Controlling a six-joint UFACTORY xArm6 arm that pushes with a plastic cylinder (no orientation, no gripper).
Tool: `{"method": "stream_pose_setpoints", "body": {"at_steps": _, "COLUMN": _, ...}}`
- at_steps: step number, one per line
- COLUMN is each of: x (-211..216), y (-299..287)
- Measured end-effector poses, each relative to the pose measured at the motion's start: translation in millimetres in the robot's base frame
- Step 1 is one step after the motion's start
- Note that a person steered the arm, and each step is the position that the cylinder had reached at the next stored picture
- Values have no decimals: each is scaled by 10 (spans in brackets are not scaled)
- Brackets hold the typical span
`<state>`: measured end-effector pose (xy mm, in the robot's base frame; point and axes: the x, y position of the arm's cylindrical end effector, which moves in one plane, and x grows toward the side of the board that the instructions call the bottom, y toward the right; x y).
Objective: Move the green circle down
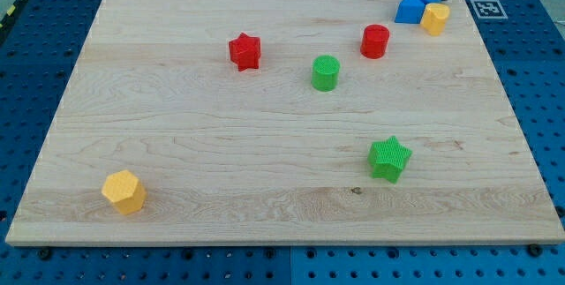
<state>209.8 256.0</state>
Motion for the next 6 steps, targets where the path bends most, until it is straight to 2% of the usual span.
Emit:
{"method": "stream_pose_setpoints", "body": {"at_steps": 1, "x": -179, "y": -120}}
{"method": "stream_pose_setpoints", "body": {"at_steps": 2, "x": -178, "y": -396}}
{"method": "stream_pose_setpoints", "body": {"at_steps": 3, "x": -139, "y": -1106}}
{"method": "stream_pose_setpoints", "body": {"at_steps": 4, "x": 279, "y": -1752}}
{"method": "stream_pose_setpoints", "body": {"at_steps": 5, "x": 976, "y": -1816}}
{"method": "stream_pose_setpoints", "body": {"at_steps": 6, "x": 1466, "y": -1821}}
